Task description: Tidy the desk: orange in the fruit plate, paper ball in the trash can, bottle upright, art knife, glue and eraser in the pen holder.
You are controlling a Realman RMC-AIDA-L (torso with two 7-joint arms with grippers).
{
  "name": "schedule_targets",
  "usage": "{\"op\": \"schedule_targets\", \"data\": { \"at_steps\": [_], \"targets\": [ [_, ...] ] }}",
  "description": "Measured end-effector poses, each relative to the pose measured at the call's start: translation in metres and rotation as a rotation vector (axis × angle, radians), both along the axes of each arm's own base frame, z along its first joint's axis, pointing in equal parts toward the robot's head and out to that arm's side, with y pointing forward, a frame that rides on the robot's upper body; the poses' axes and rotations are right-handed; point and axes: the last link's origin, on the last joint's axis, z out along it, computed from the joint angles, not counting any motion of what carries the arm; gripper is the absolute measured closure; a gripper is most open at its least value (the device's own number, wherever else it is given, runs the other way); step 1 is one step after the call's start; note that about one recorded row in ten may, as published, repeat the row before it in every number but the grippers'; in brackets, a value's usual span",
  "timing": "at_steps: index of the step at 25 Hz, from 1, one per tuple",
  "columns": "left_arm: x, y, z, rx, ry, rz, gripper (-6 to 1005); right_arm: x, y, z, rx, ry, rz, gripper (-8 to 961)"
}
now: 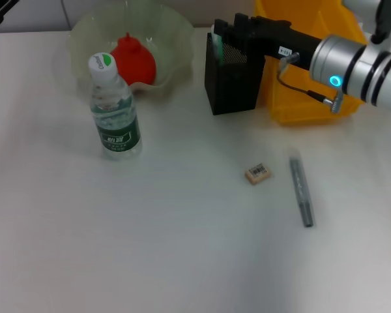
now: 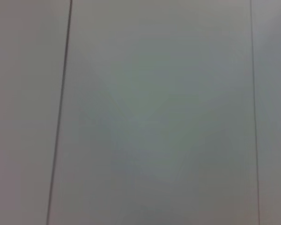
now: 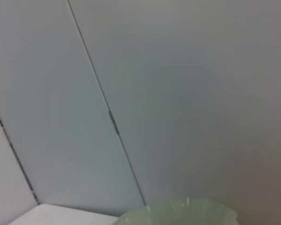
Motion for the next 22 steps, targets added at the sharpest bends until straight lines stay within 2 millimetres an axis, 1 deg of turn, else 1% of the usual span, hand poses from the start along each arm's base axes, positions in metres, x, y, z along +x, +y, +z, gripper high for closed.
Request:
{"op": "schedule_targets", "data": {
  "at_steps": [2, 4, 5, 6, 7, 8, 9, 10, 11, 12, 14, 15, 16, 19, 20, 22],
  "targets": [
    [0.000, 0.000, 0.000, -0.002, -0.003, -0.002, 243, -0.001, -0.002, 0.001, -0.012, 0.009, 0.004, 480],
    [0.000, -0.001, -0.001, -0.009, -0.011, -0.001, 243, -0.005, -0.005, 0.006, -0.041, 0.028, 0.032, 430],
    [0.000, 0.000, -0.003, -0.018, -0.021, 0.001, 243, -0.013, -0.011, 0.015, -0.086, 0.030, 0.084, 406],
    [0.000, 0.000, -0.003, -0.018, -0.021, 0.001, 243, -0.013, -0.011, 0.015, -0.086, 0.030, 0.084, 381],
    [0.001, 0.001, -0.004, -0.027, -0.030, 0.004, 243, -0.018, -0.014, 0.020, -0.113, 0.023, 0.110, 356],
    [0.001, 0.002, -0.004, -0.032, -0.033, 0.006, 243, -0.028, -0.022, 0.030, -0.185, -0.023, 0.158, 356],
    [0.001, 0.002, -0.004, -0.032, -0.033, 0.006, 243, -0.028, -0.022, 0.030, -0.185, -0.023, 0.158, 356],
    [0.003, 0.004, -0.006, -0.040, -0.035, 0.005, 243, -0.039, -0.030, 0.045, -0.257, -0.098, 0.194, 356],
    [0.003, 0.004, -0.006, -0.040, -0.035, 0.005, 243, -0.039, -0.030, 0.045, -0.257, -0.098, 0.194, 356],
    [0.004, 0.004, -0.006, -0.043, -0.038, 0.005, 243, -0.044, -0.033, 0.051, -0.293, -0.129, 0.204, 356],
    [0.007, 0.007, -0.007, -0.054, -0.042, -0.002, 243, -0.056, -0.038, 0.069, -0.374, -0.209, 0.213, 356],
    [0.010, 0.008, -0.009, -0.070, -0.053, -0.006, 243, -0.063, -0.040, 0.083, -0.455, -0.301, 0.202, 356],
    [0.010, 0.008, -0.009, -0.070, -0.053, -0.006, 243, -0.063, -0.040, 0.083, -0.455, -0.301, 0.202, 356],
    [0.013, 0.010, -0.012, -0.085, -0.061, -0.010, 243, -0.060, -0.038, 0.097, -0.544, -0.477, 0.152, 355],
    [0.016, 0.012, -0.015, -0.095, -0.069, -0.014, 243, -0.056, -0.032, 0.102, -0.551, -0.577, 0.117, 355],
    [0.017, 0.013, -0.016, -0.101, -0.074, -0.014, 243, -0.052, -0.028, 0.102, -0.558, -0.650, 0.096, 355]
  ]
}}
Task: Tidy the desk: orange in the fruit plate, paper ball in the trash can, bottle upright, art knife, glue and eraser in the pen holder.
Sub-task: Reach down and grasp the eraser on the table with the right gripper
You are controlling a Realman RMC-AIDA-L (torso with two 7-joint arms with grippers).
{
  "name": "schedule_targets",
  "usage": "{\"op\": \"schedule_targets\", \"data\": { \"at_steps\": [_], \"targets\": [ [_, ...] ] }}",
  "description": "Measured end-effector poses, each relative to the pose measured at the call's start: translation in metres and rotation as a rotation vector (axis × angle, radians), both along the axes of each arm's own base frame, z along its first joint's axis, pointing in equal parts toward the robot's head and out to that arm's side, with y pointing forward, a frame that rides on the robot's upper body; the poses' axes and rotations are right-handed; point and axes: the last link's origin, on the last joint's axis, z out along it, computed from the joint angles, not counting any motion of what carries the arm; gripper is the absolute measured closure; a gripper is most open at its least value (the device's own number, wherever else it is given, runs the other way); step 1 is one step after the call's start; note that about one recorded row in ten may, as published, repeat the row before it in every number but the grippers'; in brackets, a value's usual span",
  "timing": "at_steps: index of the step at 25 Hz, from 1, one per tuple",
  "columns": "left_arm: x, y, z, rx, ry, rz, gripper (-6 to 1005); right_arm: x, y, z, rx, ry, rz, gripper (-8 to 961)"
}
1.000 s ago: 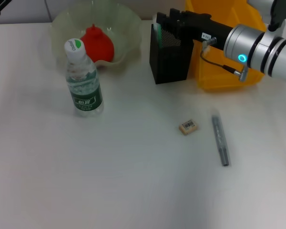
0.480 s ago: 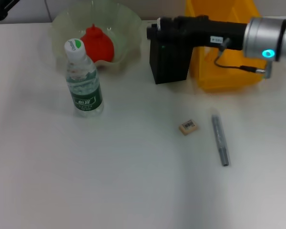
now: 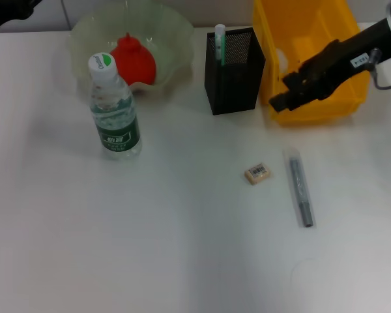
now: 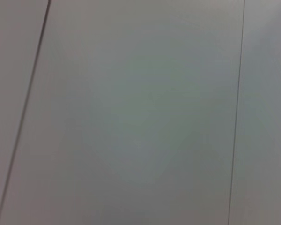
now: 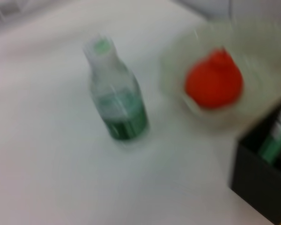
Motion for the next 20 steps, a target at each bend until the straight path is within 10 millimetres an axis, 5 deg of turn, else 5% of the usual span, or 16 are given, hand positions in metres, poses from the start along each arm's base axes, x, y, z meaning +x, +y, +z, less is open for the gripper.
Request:
{"op": "schedule_targets", "data": {
  "at_steps": [7, 8, 20],
  "targets": [
    [0.010, 0.011, -0.011, -0.041, -0.013, 0.003, 243, 0.005, 0.000, -0.028, -0.088, -0.172, 0.047, 355],
    [0.011, 0.012, -0.014, -0.051, -0.018, 0.009, 243, 0.006, 0.000, -0.043, -0.122, -0.222, 0.075, 187],
    [-0.001, 0.005, -0.018, -0.063, -0.027, 0.043, 243, 0.012, -0.001, -0.091, -0.200, -0.373, 0.213, 157]
  ]
}}
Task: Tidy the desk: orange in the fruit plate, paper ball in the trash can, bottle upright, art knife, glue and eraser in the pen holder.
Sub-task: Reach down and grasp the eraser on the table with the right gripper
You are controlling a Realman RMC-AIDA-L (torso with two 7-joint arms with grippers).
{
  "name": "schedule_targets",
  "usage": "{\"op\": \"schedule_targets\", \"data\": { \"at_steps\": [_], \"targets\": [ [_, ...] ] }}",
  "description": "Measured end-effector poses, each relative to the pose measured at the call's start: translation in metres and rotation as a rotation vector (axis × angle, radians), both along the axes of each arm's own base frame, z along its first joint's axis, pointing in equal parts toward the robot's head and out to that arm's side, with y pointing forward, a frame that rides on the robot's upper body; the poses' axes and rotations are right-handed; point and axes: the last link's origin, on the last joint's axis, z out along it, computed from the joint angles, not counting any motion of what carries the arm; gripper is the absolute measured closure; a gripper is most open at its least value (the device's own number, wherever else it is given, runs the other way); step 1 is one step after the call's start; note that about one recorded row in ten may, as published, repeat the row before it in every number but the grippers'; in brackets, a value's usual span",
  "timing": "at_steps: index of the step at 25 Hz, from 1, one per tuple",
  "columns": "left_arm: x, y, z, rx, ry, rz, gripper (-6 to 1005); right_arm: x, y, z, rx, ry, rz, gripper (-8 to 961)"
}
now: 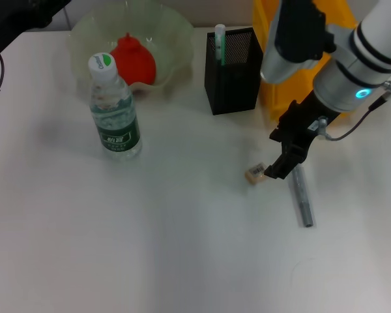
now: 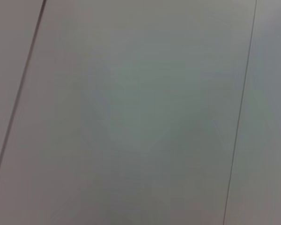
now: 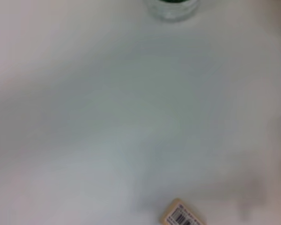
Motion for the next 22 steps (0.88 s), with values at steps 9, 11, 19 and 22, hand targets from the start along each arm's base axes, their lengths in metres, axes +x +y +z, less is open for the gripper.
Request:
{"op": "schedule_targets", "data": {
  "at_steps": [9, 11, 19, 22],
  "targets": [
    [-0.002, -0.001, 0.001, 0.000, 0.007, 0.002, 243, -0.003, -0.003, -0.018, -0.025, 0.012, 0.018, 160],
    [-0.002, -0.001, 0.001, 0.000, 0.010, 0.001, 243, -0.003, -0.003, -0.022, -0.027, 0.004, 0.018, 161],
    [-0.003, -0.002, 0.002, 0.002, 0.013, 0.001, 242, -0.001, -0.001, -0.028, -0.021, -0.004, 0.012, 164],
    [-0.003, -0.002, 0.002, 0.002, 0.014, 0.000, 242, -0.002, -0.002, -0.030, -0.026, 0.004, 0.005, 165]
  ]
}}
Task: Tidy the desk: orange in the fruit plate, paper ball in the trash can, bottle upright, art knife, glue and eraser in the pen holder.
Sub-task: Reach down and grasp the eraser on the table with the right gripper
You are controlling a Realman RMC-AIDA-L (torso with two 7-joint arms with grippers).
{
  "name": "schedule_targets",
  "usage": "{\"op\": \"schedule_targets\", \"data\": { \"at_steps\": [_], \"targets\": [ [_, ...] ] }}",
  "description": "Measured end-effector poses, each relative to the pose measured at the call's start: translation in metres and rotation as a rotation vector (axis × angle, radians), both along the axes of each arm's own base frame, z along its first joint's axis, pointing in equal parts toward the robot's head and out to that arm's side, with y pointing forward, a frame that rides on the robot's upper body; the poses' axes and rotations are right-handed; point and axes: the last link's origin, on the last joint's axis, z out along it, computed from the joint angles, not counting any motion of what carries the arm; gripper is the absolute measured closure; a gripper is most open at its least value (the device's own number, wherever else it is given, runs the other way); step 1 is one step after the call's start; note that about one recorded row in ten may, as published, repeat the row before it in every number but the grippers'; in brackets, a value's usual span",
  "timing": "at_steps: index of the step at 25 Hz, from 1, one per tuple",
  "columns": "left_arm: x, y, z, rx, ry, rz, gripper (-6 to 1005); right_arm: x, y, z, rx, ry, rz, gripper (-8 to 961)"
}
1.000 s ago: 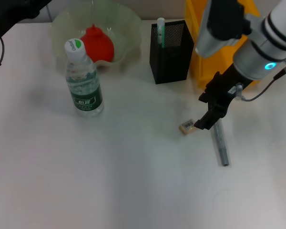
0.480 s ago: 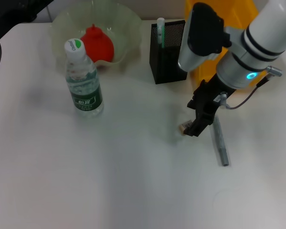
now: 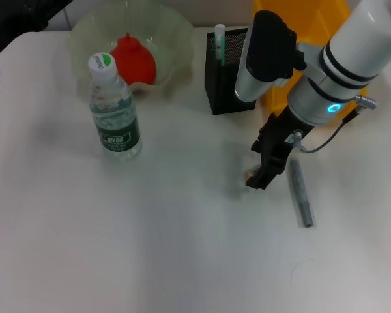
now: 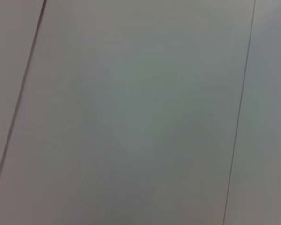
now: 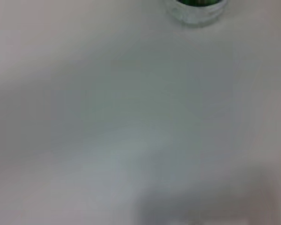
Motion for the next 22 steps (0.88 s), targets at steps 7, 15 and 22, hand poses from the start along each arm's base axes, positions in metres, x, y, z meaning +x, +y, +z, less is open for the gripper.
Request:
{"op": "schedule_targets", "data": {
  "at_steps": [7, 15, 22],
  "targets": [
    [-0.0006, -0.0008, 0.0002, 0.001, 0.002, -0.001, 242, 0.0017, -0.0016, -0.0037, -0.010, 0.002, -0.018, 191],
    [-0.0008, -0.0011, 0.0006, 0.004, 0.002, -0.001, 242, 0.0038, -0.0021, -0.0052, -0.009, -0.002, -0.032, 220],
    [-0.0008, -0.0010, 0.0006, 0.004, 0.002, -0.001, 242, 0.0060, -0.0009, -0.0060, 0.006, -0.002, -0.043, 246]
  ]
}}
